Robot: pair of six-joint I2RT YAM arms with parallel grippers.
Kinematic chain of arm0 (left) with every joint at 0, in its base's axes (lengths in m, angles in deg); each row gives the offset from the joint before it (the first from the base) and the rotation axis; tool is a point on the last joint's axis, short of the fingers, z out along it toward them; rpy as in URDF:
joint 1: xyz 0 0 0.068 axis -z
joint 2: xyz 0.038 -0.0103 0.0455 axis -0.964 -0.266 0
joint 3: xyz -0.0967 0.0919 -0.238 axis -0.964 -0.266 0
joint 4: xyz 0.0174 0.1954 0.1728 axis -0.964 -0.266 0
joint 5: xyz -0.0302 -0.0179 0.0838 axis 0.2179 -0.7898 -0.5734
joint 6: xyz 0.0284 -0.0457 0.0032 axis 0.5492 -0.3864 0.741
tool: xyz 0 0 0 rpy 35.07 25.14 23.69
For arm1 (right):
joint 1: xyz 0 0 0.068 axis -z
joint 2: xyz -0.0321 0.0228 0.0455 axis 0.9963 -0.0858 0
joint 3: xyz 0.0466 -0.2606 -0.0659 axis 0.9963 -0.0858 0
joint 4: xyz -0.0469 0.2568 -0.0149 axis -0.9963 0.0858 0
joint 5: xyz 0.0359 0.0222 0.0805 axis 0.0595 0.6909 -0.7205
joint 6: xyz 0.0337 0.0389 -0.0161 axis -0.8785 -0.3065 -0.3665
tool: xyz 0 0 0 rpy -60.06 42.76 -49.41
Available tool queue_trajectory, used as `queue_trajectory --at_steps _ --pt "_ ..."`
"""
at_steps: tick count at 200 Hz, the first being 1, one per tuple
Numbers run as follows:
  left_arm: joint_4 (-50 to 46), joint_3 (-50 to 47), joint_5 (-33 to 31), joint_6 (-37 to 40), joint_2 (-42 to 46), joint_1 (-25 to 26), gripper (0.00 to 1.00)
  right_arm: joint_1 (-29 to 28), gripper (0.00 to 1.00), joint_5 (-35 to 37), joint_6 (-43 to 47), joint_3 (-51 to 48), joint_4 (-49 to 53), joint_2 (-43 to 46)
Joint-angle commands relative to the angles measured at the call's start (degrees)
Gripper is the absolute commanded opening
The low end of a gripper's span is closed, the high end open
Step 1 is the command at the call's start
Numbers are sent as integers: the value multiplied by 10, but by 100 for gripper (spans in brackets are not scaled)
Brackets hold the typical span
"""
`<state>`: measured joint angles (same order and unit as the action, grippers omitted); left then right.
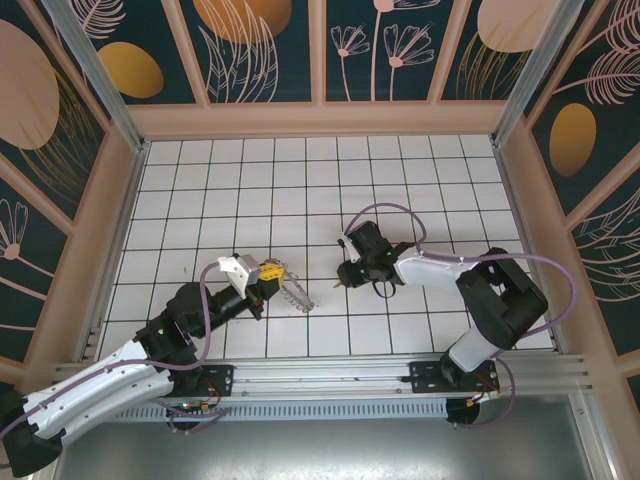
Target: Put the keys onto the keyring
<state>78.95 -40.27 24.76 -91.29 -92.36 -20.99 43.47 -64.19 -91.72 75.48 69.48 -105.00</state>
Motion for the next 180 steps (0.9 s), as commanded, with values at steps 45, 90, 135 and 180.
queue_trajectory --at_steps 45,90,135,180 --pt "36 9 -5 12 -4 3 0 -5 35 32 -40 -45 -11 61" --pt "36 10 -2 12 -4 2 0 -10 35 67 -28 -15 11 36" --pt "34 8 -5 11 2 2 0 -13 31 50 -27 -5 0 13" --pt "36 10 -4 13 -6 3 0 -15 28 66 -32 -21 11 19"
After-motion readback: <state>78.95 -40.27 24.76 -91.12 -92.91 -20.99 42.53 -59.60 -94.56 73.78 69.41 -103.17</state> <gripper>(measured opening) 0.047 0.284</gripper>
